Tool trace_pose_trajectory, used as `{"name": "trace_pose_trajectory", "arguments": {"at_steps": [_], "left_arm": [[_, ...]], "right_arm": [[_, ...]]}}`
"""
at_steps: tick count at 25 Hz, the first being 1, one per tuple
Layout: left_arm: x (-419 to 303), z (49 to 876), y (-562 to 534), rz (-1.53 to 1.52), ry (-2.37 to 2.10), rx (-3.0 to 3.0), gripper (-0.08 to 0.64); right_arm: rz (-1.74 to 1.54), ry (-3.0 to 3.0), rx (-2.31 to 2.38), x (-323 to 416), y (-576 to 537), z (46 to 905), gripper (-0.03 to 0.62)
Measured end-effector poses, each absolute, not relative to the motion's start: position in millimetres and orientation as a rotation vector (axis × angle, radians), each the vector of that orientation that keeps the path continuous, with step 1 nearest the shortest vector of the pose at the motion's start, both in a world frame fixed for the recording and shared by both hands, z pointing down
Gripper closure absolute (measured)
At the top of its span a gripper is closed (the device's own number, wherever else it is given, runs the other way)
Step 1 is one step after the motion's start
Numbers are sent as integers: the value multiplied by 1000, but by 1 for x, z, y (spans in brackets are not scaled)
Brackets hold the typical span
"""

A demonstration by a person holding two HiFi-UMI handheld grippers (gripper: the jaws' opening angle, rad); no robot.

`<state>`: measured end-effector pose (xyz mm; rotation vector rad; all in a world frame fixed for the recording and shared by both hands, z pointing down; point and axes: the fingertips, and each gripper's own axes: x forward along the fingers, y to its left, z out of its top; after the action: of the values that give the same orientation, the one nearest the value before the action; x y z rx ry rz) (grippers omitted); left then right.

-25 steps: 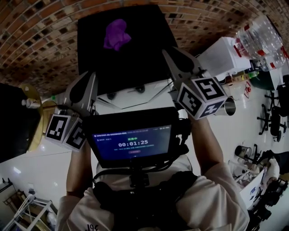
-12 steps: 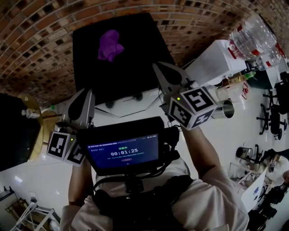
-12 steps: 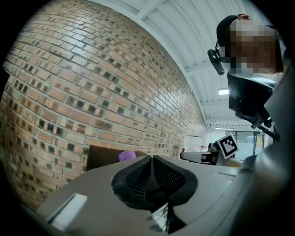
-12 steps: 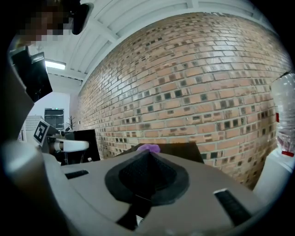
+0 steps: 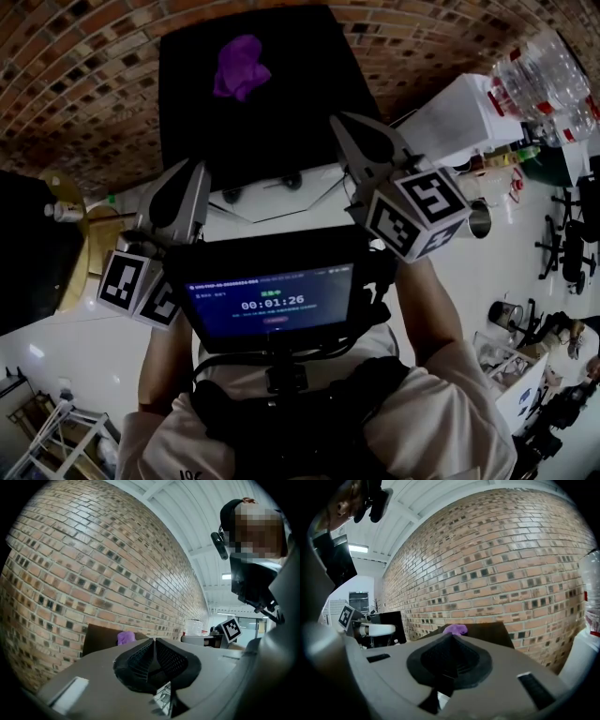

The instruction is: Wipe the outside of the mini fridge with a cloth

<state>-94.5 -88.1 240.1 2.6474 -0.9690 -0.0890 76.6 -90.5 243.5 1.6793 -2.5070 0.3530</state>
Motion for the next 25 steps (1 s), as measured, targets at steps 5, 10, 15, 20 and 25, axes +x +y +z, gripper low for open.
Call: {"name": "trace_pose_trajectory", "arguments": {"at_steps": [5, 10, 15, 20, 25], "left_arm": [[-92, 242, -86, -90, -954, 2642, 538], [-91, 243, -86, -87, -947, 2638, 538], [-90, 245, -86, -71, -945, 2632, 537], [-90, 247, -86, -69, -944, 2629, 537], [-89, 246, -87, -65, -943, 2631, 538]], "right_arm": [[352, -2512, 1661, 74, -88, 243, 591], [345, -2523, 1650, 71, -88, 240, 591], [345, -2533, 1637, 69, -90, 239, 591], [337, -2528, 1626, 68, -90, 239, 589], [319, -2525, 1606, 66, -90, 238, 589]]}}
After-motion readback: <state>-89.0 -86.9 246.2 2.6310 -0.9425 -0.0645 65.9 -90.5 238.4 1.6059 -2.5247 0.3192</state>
